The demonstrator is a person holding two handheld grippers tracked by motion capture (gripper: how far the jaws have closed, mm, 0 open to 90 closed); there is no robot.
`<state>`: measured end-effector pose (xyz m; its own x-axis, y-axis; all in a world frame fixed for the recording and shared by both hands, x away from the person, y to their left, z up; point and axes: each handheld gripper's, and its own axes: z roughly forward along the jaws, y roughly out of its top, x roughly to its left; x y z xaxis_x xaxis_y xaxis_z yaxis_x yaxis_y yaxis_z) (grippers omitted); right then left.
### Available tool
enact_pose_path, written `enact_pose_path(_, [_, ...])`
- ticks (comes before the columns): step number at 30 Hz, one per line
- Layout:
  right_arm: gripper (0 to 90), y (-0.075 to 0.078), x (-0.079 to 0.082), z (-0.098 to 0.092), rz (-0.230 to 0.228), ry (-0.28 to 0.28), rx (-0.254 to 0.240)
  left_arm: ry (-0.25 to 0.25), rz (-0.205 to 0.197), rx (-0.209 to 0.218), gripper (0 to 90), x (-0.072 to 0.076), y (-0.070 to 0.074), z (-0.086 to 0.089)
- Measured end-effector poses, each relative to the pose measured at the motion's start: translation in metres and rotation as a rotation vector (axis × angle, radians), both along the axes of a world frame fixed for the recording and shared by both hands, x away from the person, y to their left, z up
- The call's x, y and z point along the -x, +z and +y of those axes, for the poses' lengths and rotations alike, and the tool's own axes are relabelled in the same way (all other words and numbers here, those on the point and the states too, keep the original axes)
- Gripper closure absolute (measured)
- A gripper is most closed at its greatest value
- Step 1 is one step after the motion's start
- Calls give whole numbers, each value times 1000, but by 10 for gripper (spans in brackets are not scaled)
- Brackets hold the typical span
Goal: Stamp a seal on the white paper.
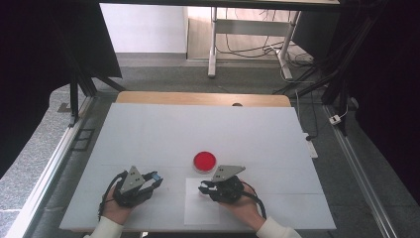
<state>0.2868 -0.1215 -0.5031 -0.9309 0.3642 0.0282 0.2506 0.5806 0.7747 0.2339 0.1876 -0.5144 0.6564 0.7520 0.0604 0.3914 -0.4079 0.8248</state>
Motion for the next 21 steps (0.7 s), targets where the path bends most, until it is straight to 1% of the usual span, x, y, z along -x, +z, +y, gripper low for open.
enact_pose_path(4, [750,-1,0,1,-10,2,11,0,0,1,659,0,0,0])
enact_pose_path(9, [750,-2,0,2,-8,4,13,-1,-1,0,659,0,0,0])
enact_pose_path(12, [749,-3,0,2,-18,6,17,0,0,1,659,0,0,0])
enact_pose_path(16, [750,-4,-1,3,-12,3,22,-1,0,-1,659,0,0,0])
enact_pose_path(18, [749,-5,-1,3,-13,5,33,-2,0,0,659,0,0,0])
enact_pose_path(21, [750,-6,0,5,-27,13,44,0,0,1,659,0,0,0])
